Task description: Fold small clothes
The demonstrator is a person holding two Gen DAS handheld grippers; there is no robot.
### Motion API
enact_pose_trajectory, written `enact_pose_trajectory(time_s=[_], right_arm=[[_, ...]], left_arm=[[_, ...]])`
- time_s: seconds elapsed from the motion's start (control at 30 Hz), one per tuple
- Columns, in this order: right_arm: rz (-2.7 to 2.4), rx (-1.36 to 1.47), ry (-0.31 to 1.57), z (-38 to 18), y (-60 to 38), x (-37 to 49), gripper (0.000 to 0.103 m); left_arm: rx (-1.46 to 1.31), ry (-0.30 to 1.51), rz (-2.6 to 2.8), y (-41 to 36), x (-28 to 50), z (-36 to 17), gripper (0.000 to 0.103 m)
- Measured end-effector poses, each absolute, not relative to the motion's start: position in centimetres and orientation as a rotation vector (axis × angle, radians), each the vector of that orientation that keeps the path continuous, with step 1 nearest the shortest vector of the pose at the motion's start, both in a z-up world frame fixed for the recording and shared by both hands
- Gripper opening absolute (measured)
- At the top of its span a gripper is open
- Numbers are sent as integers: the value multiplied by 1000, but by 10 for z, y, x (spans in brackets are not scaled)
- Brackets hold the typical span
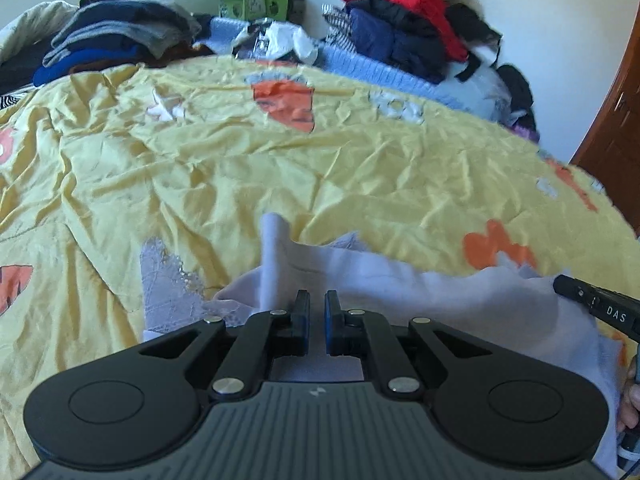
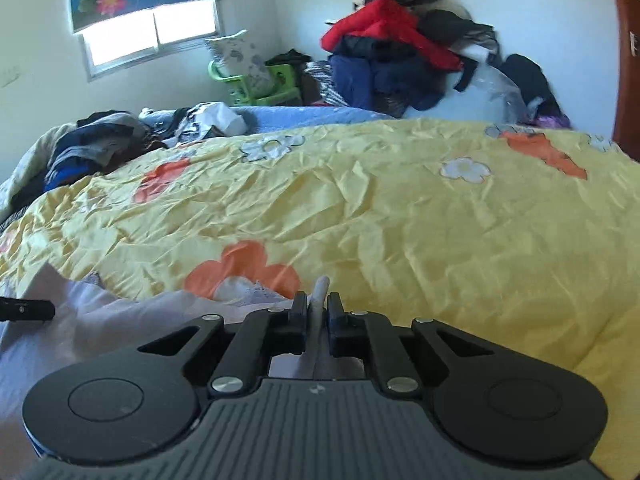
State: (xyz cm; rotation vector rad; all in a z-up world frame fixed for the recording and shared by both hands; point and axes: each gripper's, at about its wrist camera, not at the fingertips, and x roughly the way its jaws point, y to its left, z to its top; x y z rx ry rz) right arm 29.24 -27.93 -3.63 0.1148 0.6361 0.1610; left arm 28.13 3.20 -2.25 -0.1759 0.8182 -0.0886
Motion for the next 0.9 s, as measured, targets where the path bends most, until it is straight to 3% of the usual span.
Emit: enact_pose_trajectory(time_s=[0.1,0.13,0.27,0.4,0.6,0.73,0.9], right_arm=[[91,47,661,-41,-273,295,31],[57,26,642,-37,-270,292,46],[114,-32,523,-17,-251,271,42],[430,9,746,-28,-219,291,29],[313,-26,752,-35,-200,328,29],[346,-40,694,-18,-200,302,39],[391,-131,780,-39,-182,302,41]], left_arm=[[-169,810,-83,33,280,-22,7],[-158,797,-74,33,278,-21,7],[-96,782,-38,29,283,-22,7],[-139,754,-66,27,279,-17,7],[-115,812,-70,18,295,-23,7],[-31,757,-64,14,286,-19,7],[-16,789,-49,11,291,-26,7]])
